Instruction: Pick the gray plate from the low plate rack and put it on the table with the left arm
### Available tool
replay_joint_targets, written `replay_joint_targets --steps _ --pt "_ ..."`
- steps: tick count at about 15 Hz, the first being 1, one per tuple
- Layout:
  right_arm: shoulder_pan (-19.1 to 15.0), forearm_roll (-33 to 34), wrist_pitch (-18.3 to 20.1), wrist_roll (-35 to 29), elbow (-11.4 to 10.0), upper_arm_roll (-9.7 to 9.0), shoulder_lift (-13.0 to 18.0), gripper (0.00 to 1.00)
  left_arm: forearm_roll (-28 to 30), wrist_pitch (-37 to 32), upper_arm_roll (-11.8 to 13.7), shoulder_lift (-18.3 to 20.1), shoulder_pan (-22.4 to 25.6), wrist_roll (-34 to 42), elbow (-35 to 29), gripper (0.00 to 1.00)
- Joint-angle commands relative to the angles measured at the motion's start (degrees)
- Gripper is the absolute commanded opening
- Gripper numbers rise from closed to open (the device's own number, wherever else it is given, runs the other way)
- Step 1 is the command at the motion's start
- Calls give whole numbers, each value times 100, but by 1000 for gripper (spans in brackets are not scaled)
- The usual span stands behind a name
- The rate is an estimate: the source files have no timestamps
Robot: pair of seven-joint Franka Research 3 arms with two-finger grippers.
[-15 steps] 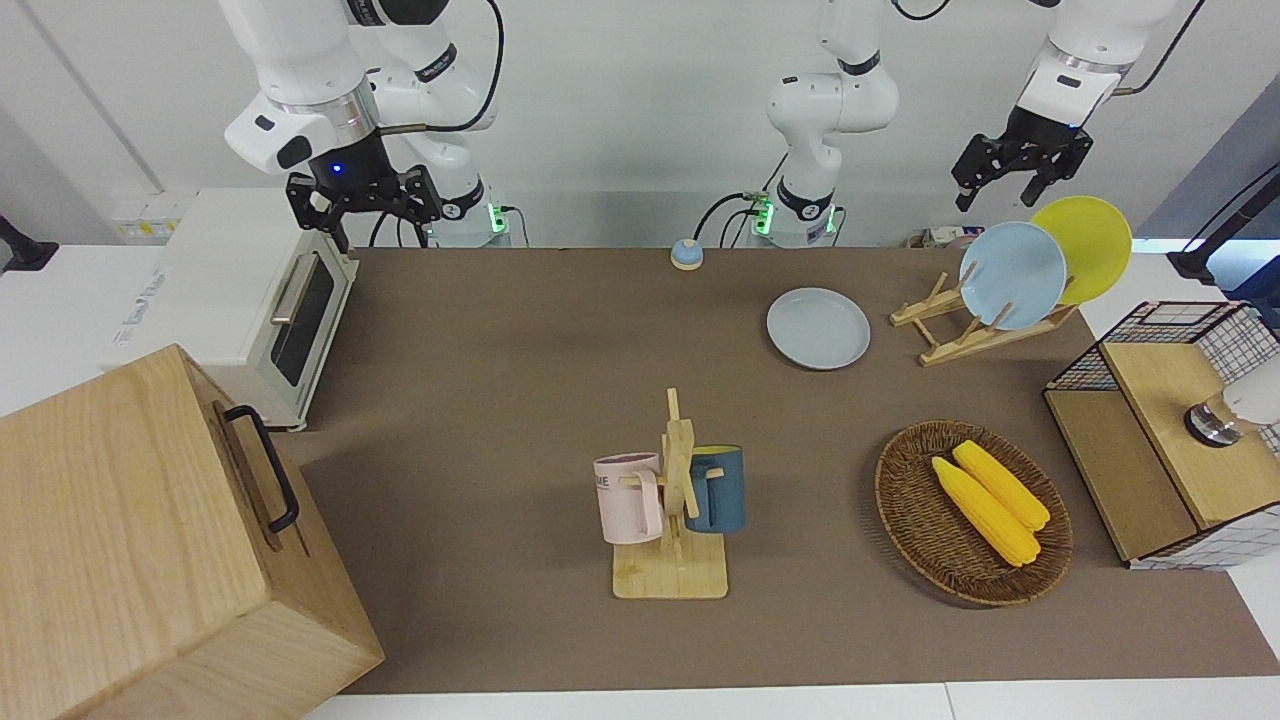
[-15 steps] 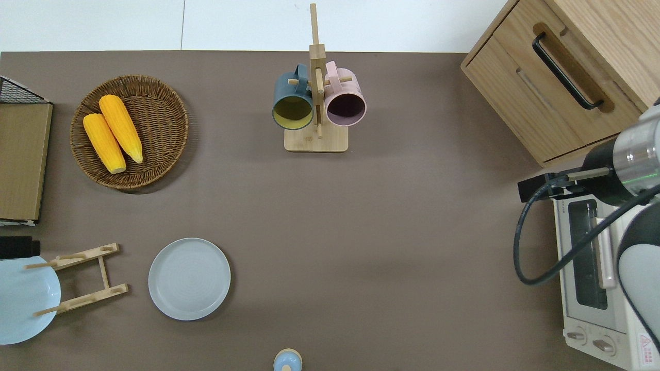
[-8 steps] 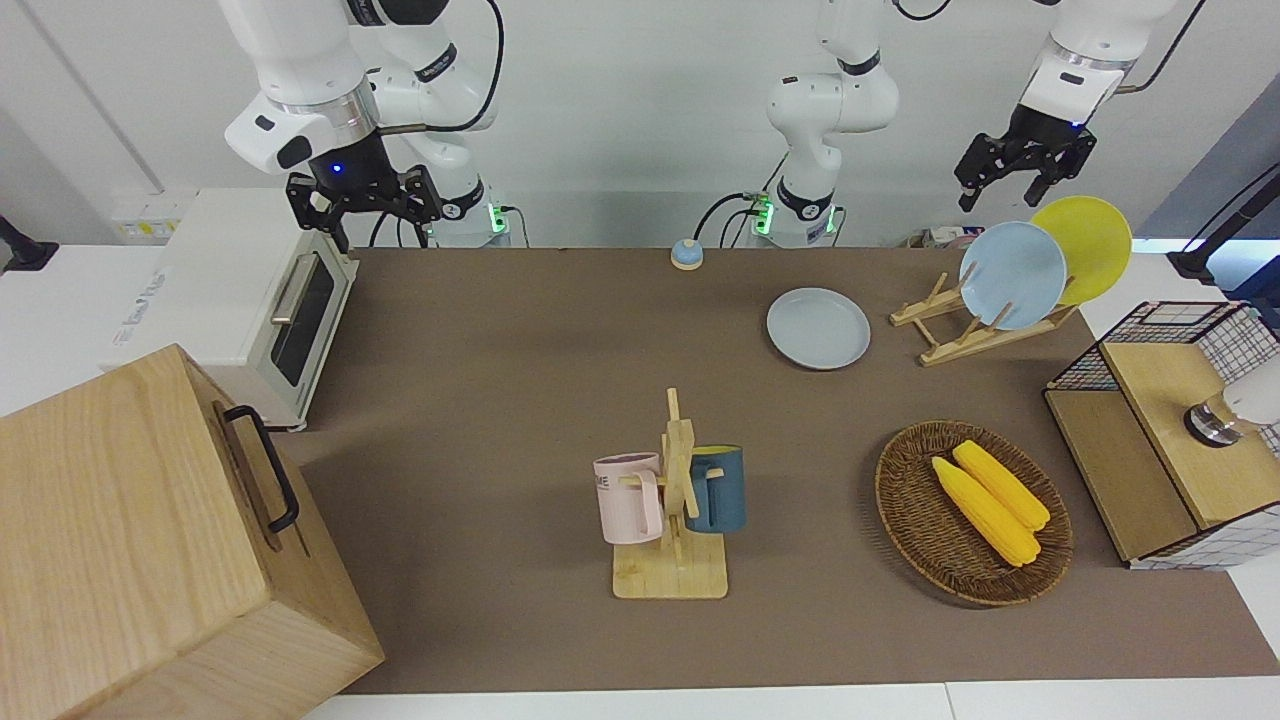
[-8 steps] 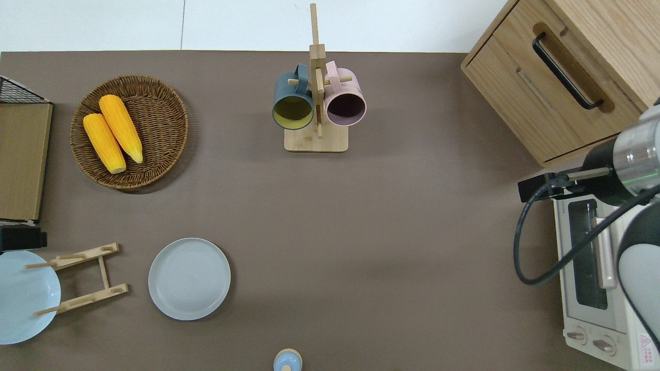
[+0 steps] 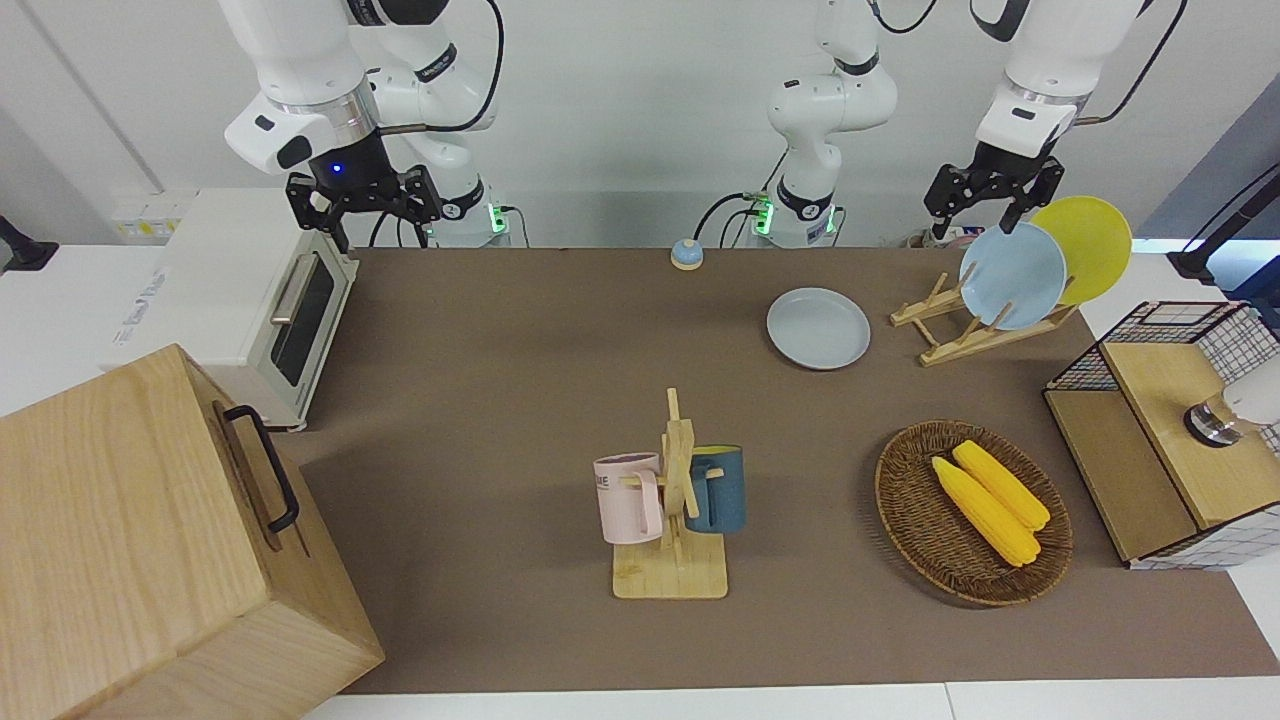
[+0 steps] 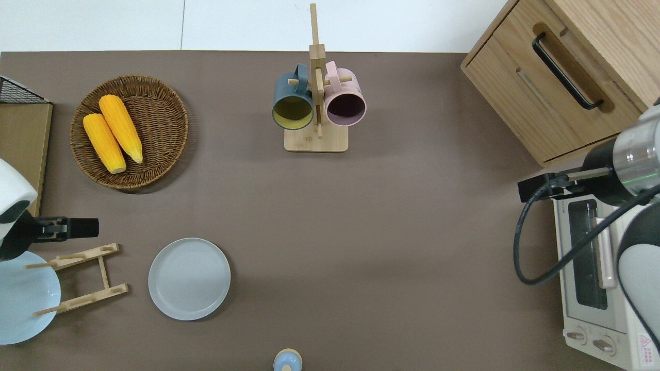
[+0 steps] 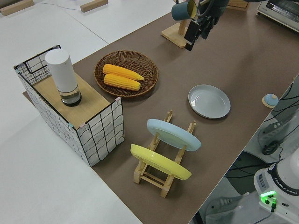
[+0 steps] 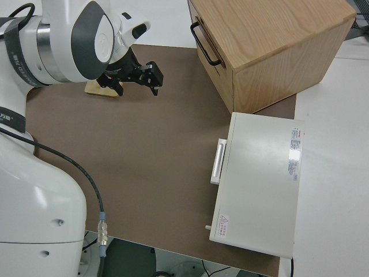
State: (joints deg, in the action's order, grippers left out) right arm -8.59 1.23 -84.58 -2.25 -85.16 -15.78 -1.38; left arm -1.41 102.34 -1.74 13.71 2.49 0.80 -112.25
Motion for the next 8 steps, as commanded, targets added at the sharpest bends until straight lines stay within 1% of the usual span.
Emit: replay_joint_targets --steps 1,8 --pt "-107 9 82 -74 52 -101 15 983 70 164 393 106 -310 218 -175 1000" --pt "-107 9 74 -74 52 -101 15 983 88 -3 394 123 -311 271 -131 1000"
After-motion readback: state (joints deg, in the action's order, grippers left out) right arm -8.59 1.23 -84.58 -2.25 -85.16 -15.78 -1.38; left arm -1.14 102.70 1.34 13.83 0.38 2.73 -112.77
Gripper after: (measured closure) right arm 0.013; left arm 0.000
